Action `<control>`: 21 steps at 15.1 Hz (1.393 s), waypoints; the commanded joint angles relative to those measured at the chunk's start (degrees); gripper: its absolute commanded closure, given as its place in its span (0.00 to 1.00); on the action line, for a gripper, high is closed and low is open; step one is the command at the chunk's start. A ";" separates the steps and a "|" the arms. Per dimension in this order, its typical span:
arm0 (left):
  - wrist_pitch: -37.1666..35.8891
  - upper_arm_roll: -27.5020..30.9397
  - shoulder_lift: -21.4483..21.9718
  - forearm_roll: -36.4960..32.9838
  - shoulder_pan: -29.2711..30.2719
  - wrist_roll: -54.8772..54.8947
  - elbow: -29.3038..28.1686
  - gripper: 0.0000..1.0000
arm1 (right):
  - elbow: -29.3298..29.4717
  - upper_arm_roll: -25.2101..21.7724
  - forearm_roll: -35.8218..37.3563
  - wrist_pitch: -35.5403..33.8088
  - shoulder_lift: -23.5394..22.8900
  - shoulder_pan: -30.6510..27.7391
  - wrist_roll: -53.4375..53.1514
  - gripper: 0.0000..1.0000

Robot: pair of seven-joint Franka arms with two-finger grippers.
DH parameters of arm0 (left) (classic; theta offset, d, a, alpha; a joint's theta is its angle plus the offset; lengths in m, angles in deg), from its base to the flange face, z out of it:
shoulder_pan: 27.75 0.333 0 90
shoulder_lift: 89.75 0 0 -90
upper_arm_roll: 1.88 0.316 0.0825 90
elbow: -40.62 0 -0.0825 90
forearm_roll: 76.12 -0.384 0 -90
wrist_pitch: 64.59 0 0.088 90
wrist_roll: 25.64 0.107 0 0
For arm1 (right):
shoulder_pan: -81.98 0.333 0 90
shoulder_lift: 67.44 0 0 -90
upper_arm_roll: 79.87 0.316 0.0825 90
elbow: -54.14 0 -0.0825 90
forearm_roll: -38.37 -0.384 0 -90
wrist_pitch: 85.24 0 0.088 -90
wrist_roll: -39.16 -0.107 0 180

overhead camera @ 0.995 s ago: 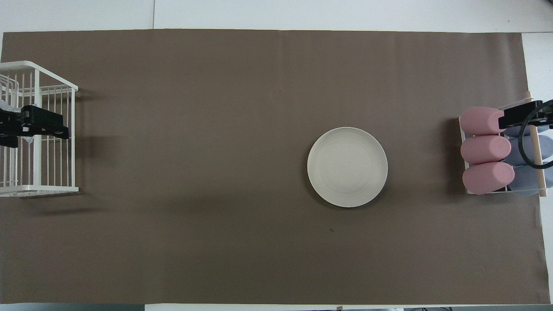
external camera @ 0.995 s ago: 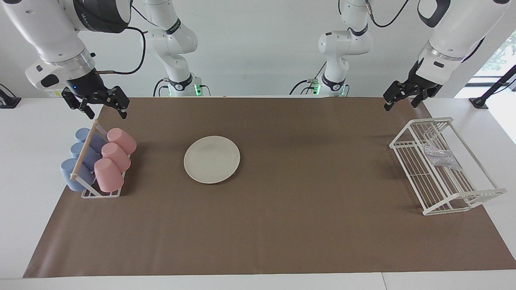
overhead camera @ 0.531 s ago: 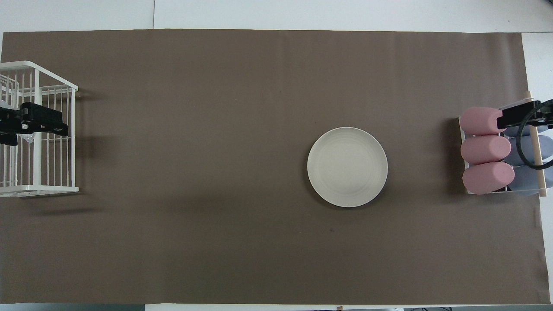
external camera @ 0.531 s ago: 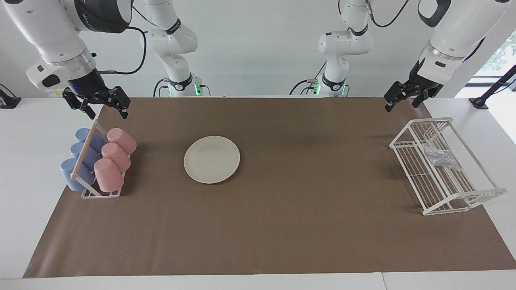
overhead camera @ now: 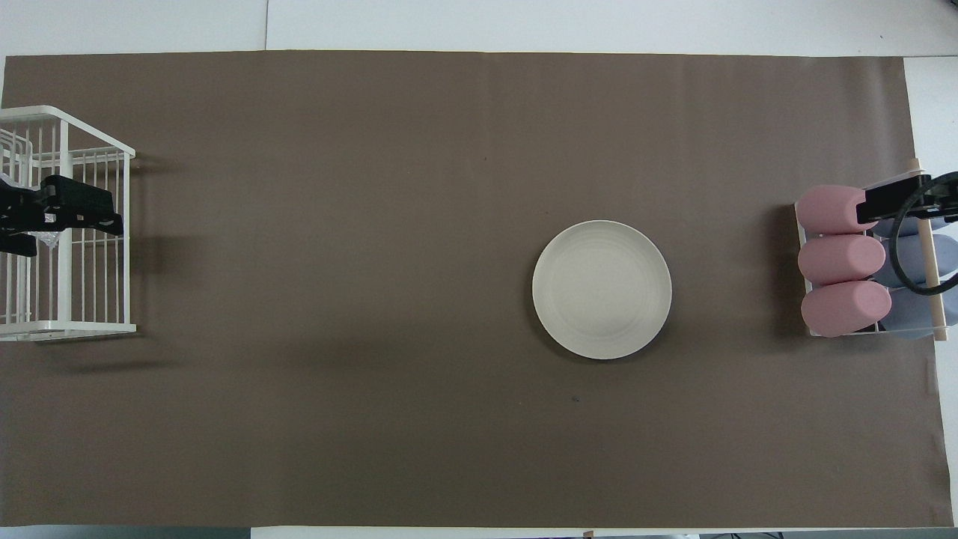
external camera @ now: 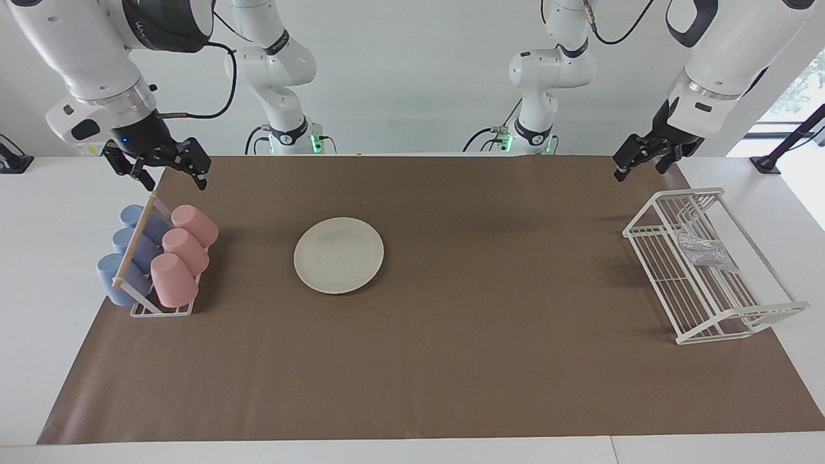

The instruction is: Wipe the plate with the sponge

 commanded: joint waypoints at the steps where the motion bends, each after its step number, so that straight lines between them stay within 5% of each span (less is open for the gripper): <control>1: 3.59 -0.07 2.14 -1.45 -0.61 -2.86 -3.86 0.00 | -0.23 0.24 -0.74 -0.21 0.23 -0.32 -0.12 0.00; 8: 10.71 -0.16 -1.10 -25.41 -2.81 -4.36 -9.57 0.00 | -0.31 0.24 -0.74 -0.30 0.23 -0.32 -0.12 0.00; 12: 14.31 -0.16 -9.01 -42.64 -4.39 -11.13 -9.93 0.00 | -0.75 0.24 -0.74 -0.30 0.49 -0.41 -0.21 0.00; 21: 18.63 -0.07 -14.03 -53.37 -3.60 -14.29 -12.47 0.00 | -1.98 0.24 -1.18 -0.21 1.19 -0.32 -8.46 0.00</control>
